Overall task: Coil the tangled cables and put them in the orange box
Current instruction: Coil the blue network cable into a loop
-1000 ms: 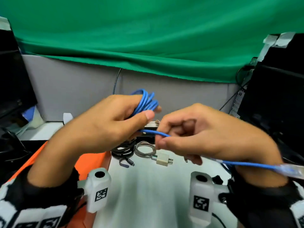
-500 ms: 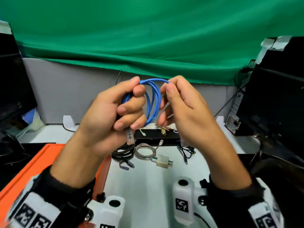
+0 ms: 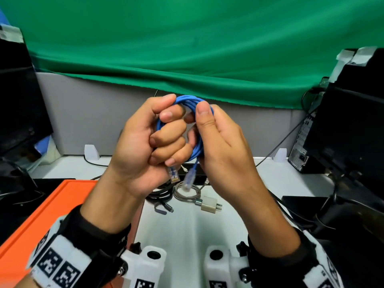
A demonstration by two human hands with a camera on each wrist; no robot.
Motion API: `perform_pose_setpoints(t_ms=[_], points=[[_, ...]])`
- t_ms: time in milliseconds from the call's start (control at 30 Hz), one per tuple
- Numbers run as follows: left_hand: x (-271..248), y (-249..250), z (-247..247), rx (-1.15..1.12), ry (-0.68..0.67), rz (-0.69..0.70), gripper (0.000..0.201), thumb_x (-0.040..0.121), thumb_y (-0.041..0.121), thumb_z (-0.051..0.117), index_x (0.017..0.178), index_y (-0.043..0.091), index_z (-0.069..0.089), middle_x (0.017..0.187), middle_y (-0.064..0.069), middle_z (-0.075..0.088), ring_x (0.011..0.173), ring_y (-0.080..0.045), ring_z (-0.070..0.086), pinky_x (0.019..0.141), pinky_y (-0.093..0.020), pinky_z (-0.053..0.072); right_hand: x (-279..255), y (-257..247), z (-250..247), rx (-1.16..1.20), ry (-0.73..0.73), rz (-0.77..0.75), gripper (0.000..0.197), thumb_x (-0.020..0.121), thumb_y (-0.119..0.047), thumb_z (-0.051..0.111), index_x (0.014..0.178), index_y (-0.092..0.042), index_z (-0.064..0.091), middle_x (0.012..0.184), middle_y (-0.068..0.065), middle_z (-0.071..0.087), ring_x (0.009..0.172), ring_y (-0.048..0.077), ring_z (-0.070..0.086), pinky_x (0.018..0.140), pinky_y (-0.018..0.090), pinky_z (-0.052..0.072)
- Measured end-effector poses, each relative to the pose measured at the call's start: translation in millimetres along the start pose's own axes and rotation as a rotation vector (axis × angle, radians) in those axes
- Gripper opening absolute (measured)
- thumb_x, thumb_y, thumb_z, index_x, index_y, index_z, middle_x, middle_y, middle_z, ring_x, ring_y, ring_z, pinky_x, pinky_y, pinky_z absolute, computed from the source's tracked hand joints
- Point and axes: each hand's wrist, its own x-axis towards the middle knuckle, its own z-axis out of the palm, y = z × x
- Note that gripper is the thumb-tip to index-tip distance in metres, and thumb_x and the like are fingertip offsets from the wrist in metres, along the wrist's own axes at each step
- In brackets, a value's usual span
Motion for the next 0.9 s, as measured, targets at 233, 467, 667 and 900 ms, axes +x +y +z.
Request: perform_pose_setpoints(t_ms=[233, 467, 667, 900], points=[[2, -14, 20, 0.507, 0.284, 0.25, 0.03, 0.093, 0.036, 0.052, 0.081, 0.01, 0.056, 0.049, 0.002, 0.041, 0.042, -0.015, 0.051, 0.051, -0.023, 0.047, 5, 7, -4, -0.081, 0.098, -0.04, 0.044, 0.102, -0.051, 0.031, 0.089, -0.015, 0.052, 0.073, 0.005, 0.063, 0.062, 0.024, 0.056, 0.069, 0.057, 0.048], [-2, -19, 4, 1.52, 0.489, 0.54, 0.035, 0.107, 0.041, 0.032, 0.084, 0.019, 0.046, 0.066, 0.001, 0.055, 0.062, -0.017, 0.052, 0.058, -0.039, 0.04, 2, -1, -9, -0.007, 0.134, -0.056, 0.04, 0.109, -0.041, 0.033, 0.078, -0.017, 0.043, 0.064, -0.007, 0.046, 0.062, 0.011, 0.041, 0.06, 0.027, 0.037], [2, -30, 4, 1.419, 0.629, 0.614, 0.037, 0.108, 0.038, 0.031, 0.082, 0.016, 0.044, 0.062, 0.002, 0.052, 0.059, -0.02, 0.05, 0.058, -0.042, 0.04, 3, -9, -5, 0.663, -0.031, 0.208, 0.04, 0.099, -0.047, 0.041, 0.083, -0.012, 0.054, 0.055, -0.004, 0.039, 0.065, 0.018, 0.048, 0.072, 0.029, 0.041], [3, -17, -6, 1.518, 0.514, 0.367, 0.046, 0.107, 0.045, 0.039, 0.078, 0.017, 0.061, 0.052, 0.009, 0.051, 0.051, -0.009, 0.045, 0.051, -0.026, 0.034, 9, 0, -14, 0.384, 0.018, 0.167, 0.039, 0.11, -0.035, 0.036, 0.077, -0.014, 0.045, 0.052, -0.007, 0.031, 0.048, 0.013, 0.027, 0.046, 0.023, 0.026]])
